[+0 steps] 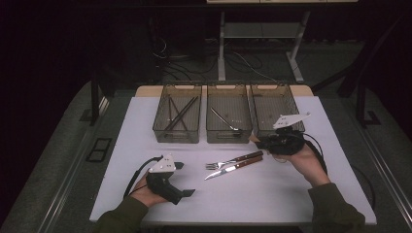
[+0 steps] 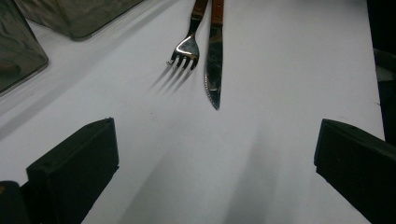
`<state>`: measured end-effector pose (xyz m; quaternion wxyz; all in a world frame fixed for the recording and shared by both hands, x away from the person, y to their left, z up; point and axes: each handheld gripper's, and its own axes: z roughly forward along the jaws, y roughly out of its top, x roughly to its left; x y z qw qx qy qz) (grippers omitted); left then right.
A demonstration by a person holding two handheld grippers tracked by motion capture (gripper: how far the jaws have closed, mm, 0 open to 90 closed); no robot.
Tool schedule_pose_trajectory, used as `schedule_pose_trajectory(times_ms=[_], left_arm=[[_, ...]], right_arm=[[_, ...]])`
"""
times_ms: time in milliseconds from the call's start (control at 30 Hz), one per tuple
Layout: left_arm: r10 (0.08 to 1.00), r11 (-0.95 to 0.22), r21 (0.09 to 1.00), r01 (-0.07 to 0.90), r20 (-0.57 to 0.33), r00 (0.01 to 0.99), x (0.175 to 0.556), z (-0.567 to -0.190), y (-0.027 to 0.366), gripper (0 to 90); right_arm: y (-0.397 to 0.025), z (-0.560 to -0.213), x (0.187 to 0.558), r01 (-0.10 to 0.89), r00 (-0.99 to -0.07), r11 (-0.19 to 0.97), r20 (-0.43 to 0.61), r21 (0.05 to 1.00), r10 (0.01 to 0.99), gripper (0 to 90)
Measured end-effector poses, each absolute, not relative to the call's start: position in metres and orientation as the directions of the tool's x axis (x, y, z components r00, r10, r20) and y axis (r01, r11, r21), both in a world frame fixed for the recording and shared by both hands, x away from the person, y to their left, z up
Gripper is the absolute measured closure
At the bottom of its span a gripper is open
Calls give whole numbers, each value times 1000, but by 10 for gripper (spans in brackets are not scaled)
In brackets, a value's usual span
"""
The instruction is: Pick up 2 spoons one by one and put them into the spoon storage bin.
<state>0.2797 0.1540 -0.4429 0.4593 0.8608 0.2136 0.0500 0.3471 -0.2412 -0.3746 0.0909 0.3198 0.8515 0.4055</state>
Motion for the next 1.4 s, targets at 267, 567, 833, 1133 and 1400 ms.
schedule_pose_trajectory(times_ms=[267, 567, 833, 1133, 1400], left_arm=[[419, -467, 820, 332, -126, 899, 279, -443, 153, 0], [419, -466, 820, 333, -127, 899, 279, -443, 153, 0], [418, -457, 825, 332, -130, 899, 278, -443, 152, 0], [412, -456, 827, 330, -133, 901, 278, -442, 152, 0], [401, -457, 832, 315, -123, 908, 278, -441, 153, 0]], right_arm=[[-233, -367, 370, 494, -750, 428, 122, 757, 650, 744], [-218, -360, 398, 516, -723, 401, 135, 757, 677, 744], [-203, -348, 422, 521, -706, 386, 130, 762, 696, 744], [-186, -346, 448, 538, -683, 379, 126, 753, 719, 744], [-169, -349, 463, 548, -677, 379, 130, 745, 724, 744]])
